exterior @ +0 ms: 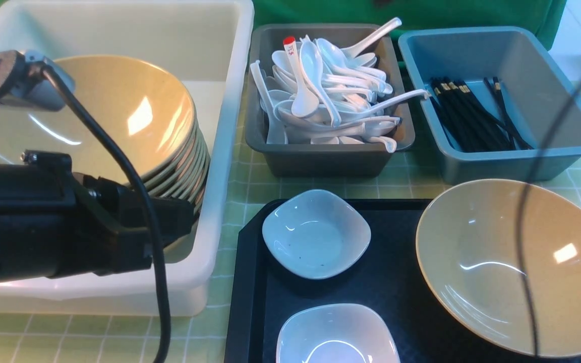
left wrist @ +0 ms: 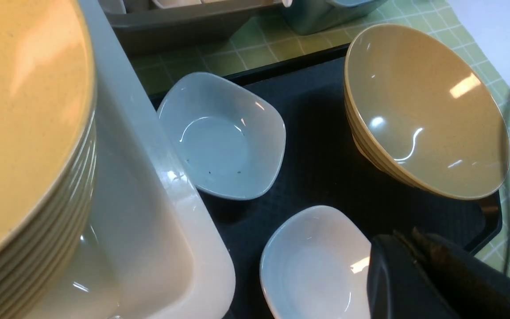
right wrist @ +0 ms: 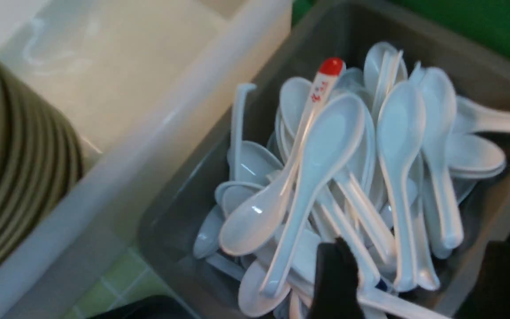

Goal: On green table put chopsticks spoon bowls plates into blue grey white boxes.
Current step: 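Grasp the large bowl on the tray by its rim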

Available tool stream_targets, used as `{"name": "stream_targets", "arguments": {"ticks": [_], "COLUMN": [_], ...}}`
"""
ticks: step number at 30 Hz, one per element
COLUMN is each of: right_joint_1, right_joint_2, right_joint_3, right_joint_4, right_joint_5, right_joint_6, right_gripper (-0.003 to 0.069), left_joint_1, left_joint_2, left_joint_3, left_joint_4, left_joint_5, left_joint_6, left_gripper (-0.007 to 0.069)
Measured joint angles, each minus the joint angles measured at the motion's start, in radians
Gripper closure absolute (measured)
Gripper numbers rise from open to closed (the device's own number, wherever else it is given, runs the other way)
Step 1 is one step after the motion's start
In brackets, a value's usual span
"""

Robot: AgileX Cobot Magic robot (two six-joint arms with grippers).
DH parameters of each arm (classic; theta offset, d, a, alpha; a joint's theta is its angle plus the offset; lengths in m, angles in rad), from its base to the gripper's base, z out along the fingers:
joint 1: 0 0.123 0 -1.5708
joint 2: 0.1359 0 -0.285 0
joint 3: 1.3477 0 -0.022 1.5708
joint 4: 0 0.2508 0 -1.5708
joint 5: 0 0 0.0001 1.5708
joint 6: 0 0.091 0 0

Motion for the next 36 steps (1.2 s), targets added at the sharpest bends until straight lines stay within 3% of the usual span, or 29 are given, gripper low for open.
{"name": "stream_targets", "arguments": {"ticks": [2, 6, 11, 17, 22, 26, 36], "right_joint_1": [-0.001, -0.001, -0.001, -0.001, -0.001, -0.001, -0.001], "right_joint_2": [-0.125, -0.283, -0.538, -0.887, -1.12, -1.229, -1.283], "right_joint_3": [-0.003, 0.024, 0.316, 0.902, 1.24, 1.365, 1.395], "right_joint_4": [-0.011, -0.013, -0.026, -0.076, -0.08, -0.08, -0.081], "right_joint_5": [0.082, 0.082, 0.083, 0.081, 0.05, 0.021, 0.066], "right_joint_6": [-0.012, -0.006, -0.002, -0.004, -0.004, 0.01, 0.016], "right_gripper": [0.0237, 0.0236, 0.0235, 0.0235, 0.0235, 0.0238, 0.036], "left_joint_1": [0.0, -0.003, -0.058, -0.195, -0.26, -0.273, -0.273], "left_joint_2": [0.007, 0.047, 0.166, 0.382, 0.599, 0.827, 1.354], "left_joint_3": [0.0, 0.0, -0.002, -0.134, -0.296, -0.46, -0.932], "left_joint_4": [-0.012, -0.075, -0.175, -0.203, -0.211, -0.234, -0.233], "left_joint_5": [-0.023, -0.049, -0.049, -0.077, -0.076, -0.022, 0.212], "left_joint_6": [0.013, 0.039, 0.148, 0.17, 0.17, 0.14, 0.063], "left_gripper": [0.0625, 0.0624, 0.0603, 0.0434, 0.0272, 0.0191, 0.0191]}}
